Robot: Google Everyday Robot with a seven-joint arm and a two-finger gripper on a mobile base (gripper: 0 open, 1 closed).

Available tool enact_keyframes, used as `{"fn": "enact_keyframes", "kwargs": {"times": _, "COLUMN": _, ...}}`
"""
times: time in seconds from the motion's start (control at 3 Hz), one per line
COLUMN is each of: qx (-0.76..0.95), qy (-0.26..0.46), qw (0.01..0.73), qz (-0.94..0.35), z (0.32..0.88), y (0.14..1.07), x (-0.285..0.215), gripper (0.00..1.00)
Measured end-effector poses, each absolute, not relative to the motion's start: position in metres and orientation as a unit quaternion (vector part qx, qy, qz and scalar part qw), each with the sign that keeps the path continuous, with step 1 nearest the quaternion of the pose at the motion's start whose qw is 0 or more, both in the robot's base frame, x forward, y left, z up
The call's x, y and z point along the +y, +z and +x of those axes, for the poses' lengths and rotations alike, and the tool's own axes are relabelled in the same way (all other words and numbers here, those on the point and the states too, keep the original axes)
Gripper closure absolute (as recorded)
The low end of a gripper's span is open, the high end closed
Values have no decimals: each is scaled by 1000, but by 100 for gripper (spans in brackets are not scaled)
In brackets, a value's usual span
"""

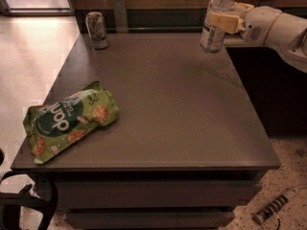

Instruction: Move blue plastic bottle near green rice chip bag

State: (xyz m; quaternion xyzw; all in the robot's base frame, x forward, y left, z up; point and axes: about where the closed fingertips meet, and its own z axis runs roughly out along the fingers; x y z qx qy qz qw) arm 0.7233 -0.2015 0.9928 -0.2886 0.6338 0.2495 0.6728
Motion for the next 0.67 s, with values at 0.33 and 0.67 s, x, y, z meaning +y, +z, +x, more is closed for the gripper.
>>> {"fn": "enact_keyframes", "kwargs": {"times": 0.33, "qx": 623, "qy": 258, "qw": 660, "qz": -332, "z": 653, "y": 1003, "x": -181, "gripper": 100}}
{"fn": "enact_keyframes", "kwargs": {"times": 0.67, "qx": 617, "qy": 273, "qw": 642, "qz": -363, "z": 608, "y": 1001, "x": -160, "gripper": 100}}
